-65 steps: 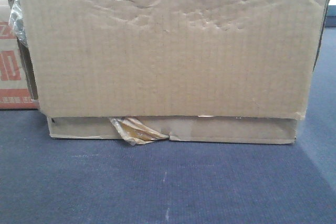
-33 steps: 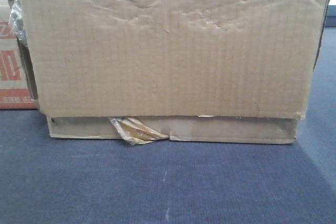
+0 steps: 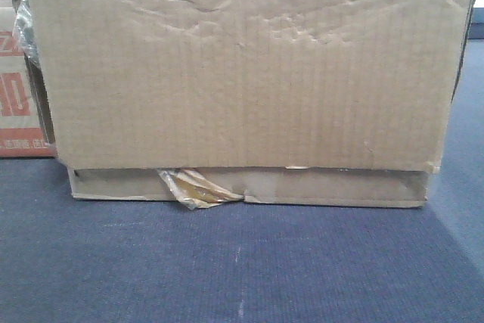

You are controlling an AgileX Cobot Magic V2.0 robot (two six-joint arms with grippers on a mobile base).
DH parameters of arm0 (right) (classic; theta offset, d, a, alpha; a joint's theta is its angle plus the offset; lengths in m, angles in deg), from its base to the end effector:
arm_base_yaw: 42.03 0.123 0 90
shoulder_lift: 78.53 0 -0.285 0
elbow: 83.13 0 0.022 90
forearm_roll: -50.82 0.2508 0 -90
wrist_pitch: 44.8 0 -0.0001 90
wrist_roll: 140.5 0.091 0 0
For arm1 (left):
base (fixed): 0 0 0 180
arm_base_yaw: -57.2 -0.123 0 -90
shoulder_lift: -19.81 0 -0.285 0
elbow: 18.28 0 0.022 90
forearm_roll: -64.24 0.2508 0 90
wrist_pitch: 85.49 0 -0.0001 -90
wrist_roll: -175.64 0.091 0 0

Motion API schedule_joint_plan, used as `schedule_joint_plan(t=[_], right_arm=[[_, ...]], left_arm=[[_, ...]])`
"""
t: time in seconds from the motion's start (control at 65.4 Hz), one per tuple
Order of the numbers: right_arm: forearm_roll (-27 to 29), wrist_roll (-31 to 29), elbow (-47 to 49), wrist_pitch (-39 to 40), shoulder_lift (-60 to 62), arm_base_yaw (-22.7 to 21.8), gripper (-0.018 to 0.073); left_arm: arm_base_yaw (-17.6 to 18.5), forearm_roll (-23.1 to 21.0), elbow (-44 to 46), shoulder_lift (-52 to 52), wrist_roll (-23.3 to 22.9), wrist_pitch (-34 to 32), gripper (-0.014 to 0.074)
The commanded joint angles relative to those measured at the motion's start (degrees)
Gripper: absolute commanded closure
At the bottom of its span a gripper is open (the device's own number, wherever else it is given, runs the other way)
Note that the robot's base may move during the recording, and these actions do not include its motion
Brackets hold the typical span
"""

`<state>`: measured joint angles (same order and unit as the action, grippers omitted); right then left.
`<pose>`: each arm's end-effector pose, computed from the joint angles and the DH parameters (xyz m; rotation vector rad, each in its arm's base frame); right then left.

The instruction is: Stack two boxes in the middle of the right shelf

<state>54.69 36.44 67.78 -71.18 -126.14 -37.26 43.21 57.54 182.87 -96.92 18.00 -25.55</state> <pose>0.1348 0.0140 0.3920 -0.0899 1.7968 0.0916 0.4074 0.0920 0.2927 0.1477 2.6969 0.0364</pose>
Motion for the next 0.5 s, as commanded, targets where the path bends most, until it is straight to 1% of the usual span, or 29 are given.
schedule_joint_plan(t=[0.0,0.046,0.061,0.199,0.306,0.489], right_arm=[[-1.68,-0.02,0.46,0.62,-0.23,0.07,-0.0001],[-2.35,-0.02,0.46,0.62,-0.23,0.07,-0.0001],[-2.49,-0.02,0.46,0.62,-0.23,0.07,-0.0001],[-3.12,-0.02,0.46,0.62,-0.23,0.07,-0.0001],[-3.12,-0.02,0.46,0.62,-0.23,0.07,-0.0001],[-3.12,-0.02,0.46,0.34,-0.13,0.07,-0.0001]], left_arm=[[-0.13,-0.70,0.71,0.35,0.07,0.95,0.0574],[-0.13,-0.70,0.71,0.47,0.07,1.40,0.0695],[-0.13,-0.70,0.71,0.47,0.07,1.58,0.0706],[-0.13,-0.55,0.71,1.20,-0.47,2.52,0.0708],[-0.13,0.37,0.74,3.02,-2.43,2.42,0.0708],[-0.13,8.22,0.74,8.51,-8.90,1.38,0.0708]])
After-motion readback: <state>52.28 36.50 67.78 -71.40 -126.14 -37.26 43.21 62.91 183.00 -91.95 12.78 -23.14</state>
